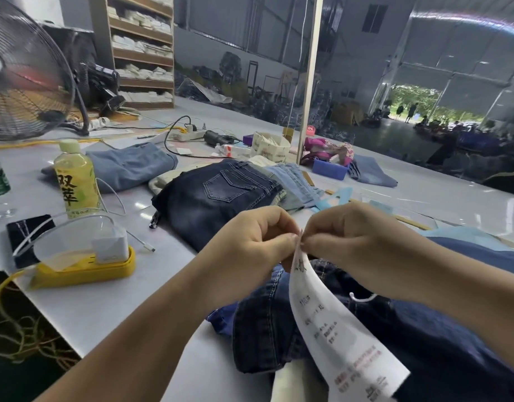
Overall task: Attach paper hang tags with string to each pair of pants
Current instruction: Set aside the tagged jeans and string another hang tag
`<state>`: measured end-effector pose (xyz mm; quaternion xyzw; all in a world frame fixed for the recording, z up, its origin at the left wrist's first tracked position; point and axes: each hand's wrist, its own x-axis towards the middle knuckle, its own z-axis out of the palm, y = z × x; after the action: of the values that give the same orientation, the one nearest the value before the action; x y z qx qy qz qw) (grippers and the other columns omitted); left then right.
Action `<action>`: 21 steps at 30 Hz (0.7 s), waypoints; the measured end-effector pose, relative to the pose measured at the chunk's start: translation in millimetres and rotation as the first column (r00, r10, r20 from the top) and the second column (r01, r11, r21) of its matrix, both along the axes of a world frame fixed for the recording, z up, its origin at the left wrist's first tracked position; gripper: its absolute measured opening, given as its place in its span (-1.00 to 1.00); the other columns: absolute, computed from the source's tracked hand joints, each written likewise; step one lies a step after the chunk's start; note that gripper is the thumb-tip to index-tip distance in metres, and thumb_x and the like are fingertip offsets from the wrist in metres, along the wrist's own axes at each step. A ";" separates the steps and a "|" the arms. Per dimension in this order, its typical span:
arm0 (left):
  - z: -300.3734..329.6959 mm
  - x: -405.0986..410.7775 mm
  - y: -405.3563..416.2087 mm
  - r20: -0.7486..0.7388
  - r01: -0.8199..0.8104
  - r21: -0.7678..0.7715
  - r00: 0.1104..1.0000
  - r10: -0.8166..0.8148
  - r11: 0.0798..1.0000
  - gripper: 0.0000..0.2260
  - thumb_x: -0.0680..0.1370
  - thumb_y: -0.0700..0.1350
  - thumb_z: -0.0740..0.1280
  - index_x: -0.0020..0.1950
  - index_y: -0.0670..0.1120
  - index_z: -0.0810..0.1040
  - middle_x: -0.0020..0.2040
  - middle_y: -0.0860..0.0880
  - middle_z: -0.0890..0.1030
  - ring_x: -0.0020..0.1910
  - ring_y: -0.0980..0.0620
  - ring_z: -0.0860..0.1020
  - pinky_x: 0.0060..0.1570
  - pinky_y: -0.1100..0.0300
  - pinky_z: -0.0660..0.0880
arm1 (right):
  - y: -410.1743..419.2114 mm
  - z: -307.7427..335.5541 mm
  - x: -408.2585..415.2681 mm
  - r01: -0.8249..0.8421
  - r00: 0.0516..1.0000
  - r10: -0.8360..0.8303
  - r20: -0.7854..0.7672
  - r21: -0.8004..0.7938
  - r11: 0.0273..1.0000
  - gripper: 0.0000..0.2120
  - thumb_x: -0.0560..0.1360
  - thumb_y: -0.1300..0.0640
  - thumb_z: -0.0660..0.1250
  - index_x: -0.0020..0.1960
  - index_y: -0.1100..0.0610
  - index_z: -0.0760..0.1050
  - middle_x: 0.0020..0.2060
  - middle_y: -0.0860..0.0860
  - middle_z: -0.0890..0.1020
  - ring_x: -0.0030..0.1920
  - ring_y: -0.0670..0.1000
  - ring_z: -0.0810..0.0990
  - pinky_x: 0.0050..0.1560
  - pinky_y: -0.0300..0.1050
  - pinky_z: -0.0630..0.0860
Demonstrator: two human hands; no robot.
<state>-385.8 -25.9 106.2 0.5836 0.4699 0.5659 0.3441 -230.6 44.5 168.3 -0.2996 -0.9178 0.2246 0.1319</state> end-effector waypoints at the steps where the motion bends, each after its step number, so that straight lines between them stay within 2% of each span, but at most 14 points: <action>1: -0.8 0.8 -0.2 0.020 0.006 -0.001 1.000 -0.006 1.000 -0.91 0.44 -0.11 0.30 -0.24 0.02 0.57 -0.39 0.06 0.60 -0.48 0.13 0.41 -0.50 0.30 0.32 | 1.0 1.5 -1.2 0.005 0.998 -0.007 -0.059 -0.026 1.000 -0.84 0.55 0.10 0.27 -0.18 0.04 0.57 -0.56 -0.11 0.47 -0.56 -0.11 0.33 -0.52 -0.15 0.29; 2: -0.7 1.3 -0.7 0.048 0.025 0.001 0.999 -0.025 1.000 -0.89 0.44 -0.11 0.30 -0.26 0.05 0.58 -0.40 0.07 0.59 -0.49 0.15 0.41 -0.50 0.31 0.32 | 1.4 3.4 -3.1 -0.004 0.993 -0.004 -0.114 -0.066 0.998 -0.88 0.52 0.03 0.28 -0.13 0.01 0.55 -0.51 -0.06 0.55 -0.50 0.01 0.42 -0.45 0.00 0.36; 3: -0.7 1.3 -1.2 0.070 0.046 0.012 0.996 -0.047 0.999 -0.87 0.44 -0.12 0.30 -0.26 0.07 0.57 -0.40 0.07 0.59 -0.49 0.17 0.43 -0.51 0.35 0.33 | 1.2 5.3 -5.3 -0.023 0.990 0.007 -0.144 -0.110 0.994 -0.85 0.46 -0.07 0.29 -0.09 -0.01 0.55 -0.42 0.03 0.61 -0.39 0.17 0.51 -0.35 0.16 0.44; 4: -0.8 0.7 -1.5 0.085 0.063 0.032 0.994 -0.066 0.997 -0.87 0.46 -0.13 0.30 -0.25 0.05 0.57 -0.40 0.07 0.59 -0.49 0.20 0.45 -0.51 0.39 0.34 | 1.3 6.2 -7.2 -0.053 0.989 0.032 -0.144 -0.139 0.989 -0.77 0.41 -0.15 0.29 -0.07 -0.03 0.56 -0.33 0.11 0.64 -0.30 0.22 0.57 -0.23 0.26 0.50; 5: -1.0 -0.4 -1.4 0.096 0.072 0.053 0.992 -0.076 0.996 -0.89 0.47 -0.15 0.30 -0.23 0.01 0.56 -0.40 0.08 0.58 -0.48 0.22 0.46 -0.50 0.42 0.34 | 1.1 6.3 -9.2 -0.079 0.990 0.060 -0.125 -0.156 0.985 -0.71 0.36 -0.20 0.30 -0.05 -0.04 0.58 -0.30 0.10 0.66 -0.24 0.21 0.61 -0.15 0.29 0.53; 7: -2.8 -2.8 -0.7 0.113 0.058 0.076 0.991 -0.066 0.995 -0.91 0.47 -0.15 0.31 -0.22 -0.02 0.56 -0.40 0.06 0.55 -0.47 0.20 0.43 -0.49 0.44 0.32 | 1.5 7.2 -12.2 -0.078 0.995 0.065 -0.078 -0.170 0.982 -0.69 0.34 -0.22 0.37 -0.08 -0.02 0.62 -0.30 0.03 0.68 -0.26 0.09 0.63 -0.13 0.21 0.56; 9: -6.6 -4.4 0.9 0.118 0.011 0.077 0.993 -0.020 0.997 -0.89 0.46 -0.13 0.31 -0.22 0.06 0.58 -0.40 0.06 0.54 -0.46 0.16 0.43 -0.48 0.44 0.32 | 8.4 9.8 -12.1 -0.063 0.998 0.056 -0.039 -0.200 0.978 -0.76 0.39 -0.09 0.46 -0.14 0.09 0.65 -0.29 0.03 0.69 -0.28 0.02 0.62 -0.17 0.07 0.58; 10: -8.3 -4.9 1.6 0.111 -0.019 0.077 0.994 0.010 0.997 -0.89 0.45 -0.12 0.32 -0.22 0.08 0.58 -0.40 0.08 0.54 -0.45 0.15 0.44 -0.48 0.44 0.32 | 10.8 11.1 -11.3 -0.058 0.998 0.058 -0.005 -0.215 0.975 -0.80 0.40 -0.01 0.46 -0.15 0.13 0.66 -0.33 0.02 0.68 -0.34 -0.07 0.59 -0.30 -0.10 0.56; 12: -11.5 -5.8 4.0 0.095 -0.064 0.069 0.994 0.057 0.996 -0.90 0.45 -0.12 0.33 -0.21 0.07 0.58 -0.40 0.10 0.55 -0.45 0.16 0.46 -0.47 0.44 0.33 | 13.1 12.6 -9.4 -0.008 0.996 0.028 0.087 -0.230 0.973 -0.88 0.41 0.07 0.46 -0.21 0.13 0.67 -0.50 -0.09 0.59 -0.54 -0.21 0.45 -0.54 -0.36 0.33; 15: -17.1 -10.0 8.9 0.034 -0.111 -0.007 0.993 0.111 0.994 -0.92 0.45 -0.06 0.32 -0.21 0.06 0.60 -0.37 0.09 0.58 -0.41 0.17 0.48 -0.43 0.41 0.37 | 14.6 11.0 -6.3 0.088 0.984 -0.053 0.168 -0.213 0.973 -0.89 0.29 0.07 0.45 -0.27 0.11 0.65 -0.57 -0.07 0.43 -0.61 -0.15 0.30 -0.58 -0.34 0.21; 17: -24.8 -16.9 14.3 -0.113 -0.221 -0.080 0.971 0.212 0.972 -0.91 0.49 -0.06 0.34 -0.19 0.03 0.62 -0.30 0.06 0.62 -0.32 0.14 0.51 -0.29 0.20 0.49 | 14.7 9.4 -4.8 0.141 0.976 -0.105 0.189 -0.184 0.973 -0.85 0.29 0.06 0.41 -0.26 0.15 0.62 -0.52 0.03 0.39 -0.55 -0.04 0.26 -0.51 -0.29 0.18; 18: -28.6 -20.0 17.1 -0.196 -0.256 -0.132 0.954 0.228 0.958 -0.90 0.52 -0.10 0.35 -0.15 0.03 0.64 -0.26 0.06 0.63 -0.27 0.11 0.52 -0.15 0.07 0.53 | 14.6 8.8 -4.4 0.156 0.973 -0.123 0.195 -0.166 0.974 -0.83 0.32 0.06 0.40 -0.25 0.18 0.60 -0.50 0.05 0.39 -0.52 -0.03 0.26 -0.50 -0.27 0.18; 19: -32.2 -21.7 19.3 -0.255 -0.261 -0.194 0.944 0.208 0.946 -0.88 0.54 -0.15 0.35 -0.11 0.02 0.65 -0.23 0.06 0.64 -0.23 0.10 0.54 -0.04 0.05 0.53 | 14.3 8.3 -4.3 0.166 0.970 -0.133 0.204 -0.155 0.974 -0.81 0.35 0.06 0.39 -0.25 0.20 0.58 -0.49 0.04 0.39 -0.52 -0.04 0.27 -0.51 -0.28 0.19; 21: -36.8 -21.3 21.4 -0.270 -0.187 -0.303 0.957 0.104 0.935 -0.86 0.54 -0.19 0.35 -0.06 0.02 0.67 -0.24 0.10 0.65 -0.21 0.10 0.56 0.01 0.09 0.53 | 13.6 7.7 -6.1 0.175 0.963 -0.136 0.231 -0.158 0.972 -0.81 0.38 0.07 0.38 -0.27 0.20 0.57 -0.52 -0.02 0.41 -0.55 -0.09 0.28 -0.54 -0.30 0.22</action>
<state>-407.1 -4.5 69.4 0.5488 0.6384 0.4265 0.3306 -236.6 58.1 175.9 -0.4043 -0.8768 0.2597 0.0203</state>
